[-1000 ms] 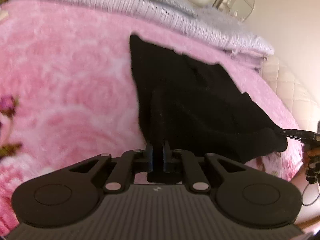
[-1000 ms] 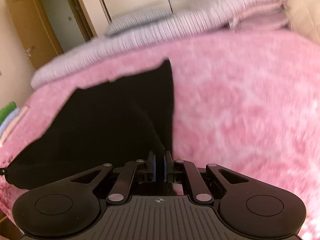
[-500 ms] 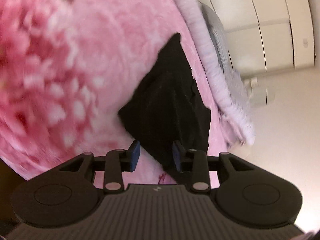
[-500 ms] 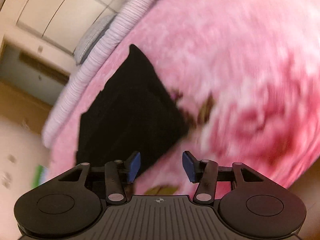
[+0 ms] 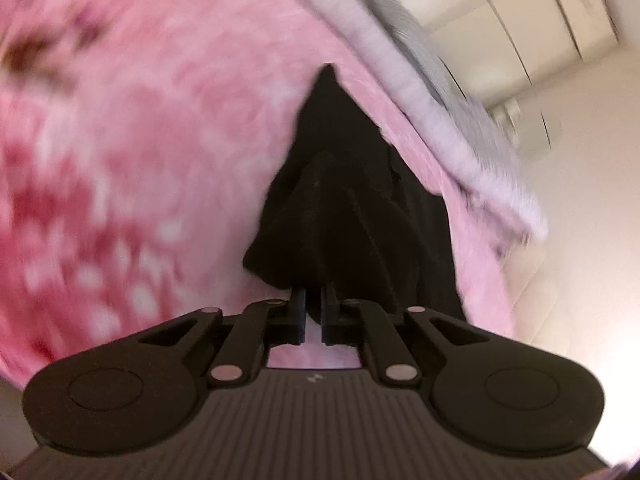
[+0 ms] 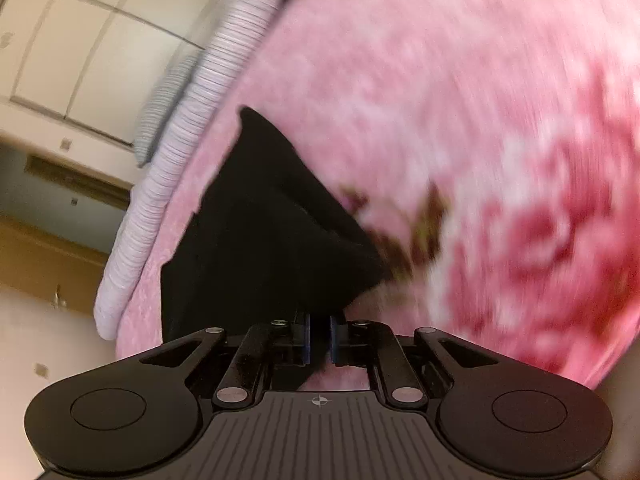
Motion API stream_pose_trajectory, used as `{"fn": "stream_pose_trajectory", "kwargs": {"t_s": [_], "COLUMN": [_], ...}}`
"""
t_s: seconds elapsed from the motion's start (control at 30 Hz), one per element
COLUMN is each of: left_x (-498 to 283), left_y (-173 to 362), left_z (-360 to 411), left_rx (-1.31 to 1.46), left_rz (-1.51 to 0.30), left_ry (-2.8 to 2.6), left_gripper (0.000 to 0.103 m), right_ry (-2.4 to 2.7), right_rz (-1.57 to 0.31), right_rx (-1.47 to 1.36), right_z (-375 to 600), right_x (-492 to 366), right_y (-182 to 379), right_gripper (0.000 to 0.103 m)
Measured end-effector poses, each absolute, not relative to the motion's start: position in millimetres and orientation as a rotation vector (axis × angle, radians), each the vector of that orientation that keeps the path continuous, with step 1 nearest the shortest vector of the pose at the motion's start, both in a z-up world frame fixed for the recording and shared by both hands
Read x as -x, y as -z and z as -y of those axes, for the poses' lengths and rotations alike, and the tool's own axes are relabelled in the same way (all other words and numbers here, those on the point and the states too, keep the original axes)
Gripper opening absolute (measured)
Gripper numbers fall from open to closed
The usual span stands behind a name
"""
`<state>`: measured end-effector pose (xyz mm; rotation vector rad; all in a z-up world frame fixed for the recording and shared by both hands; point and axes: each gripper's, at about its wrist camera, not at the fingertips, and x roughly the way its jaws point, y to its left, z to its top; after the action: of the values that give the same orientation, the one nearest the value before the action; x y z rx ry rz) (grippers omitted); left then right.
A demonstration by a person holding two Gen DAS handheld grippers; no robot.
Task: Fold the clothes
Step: 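Lay the hem down on the garment and open both grippers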
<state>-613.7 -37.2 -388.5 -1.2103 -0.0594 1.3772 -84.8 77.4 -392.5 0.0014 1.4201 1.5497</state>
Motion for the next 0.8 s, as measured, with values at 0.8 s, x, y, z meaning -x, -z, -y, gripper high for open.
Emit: {"fn": "stream_pose_trajectory", "kwargs": {"t_s": [0.8], "left_x": [605.4], "left_y": [360.8], "left_z": [72.5], "left_rx": [1.044], "left_rz": [-0.134], "left_ry": [-1.423], "left_gripper": [0.000], "right_ry": [-1.684], "right_rz": [-0.857], "right_rx": [0.420], "right_z": [-58.4], "right_x": [109.7], "right_y": [345.9], "right_gripper": [0.022]}}
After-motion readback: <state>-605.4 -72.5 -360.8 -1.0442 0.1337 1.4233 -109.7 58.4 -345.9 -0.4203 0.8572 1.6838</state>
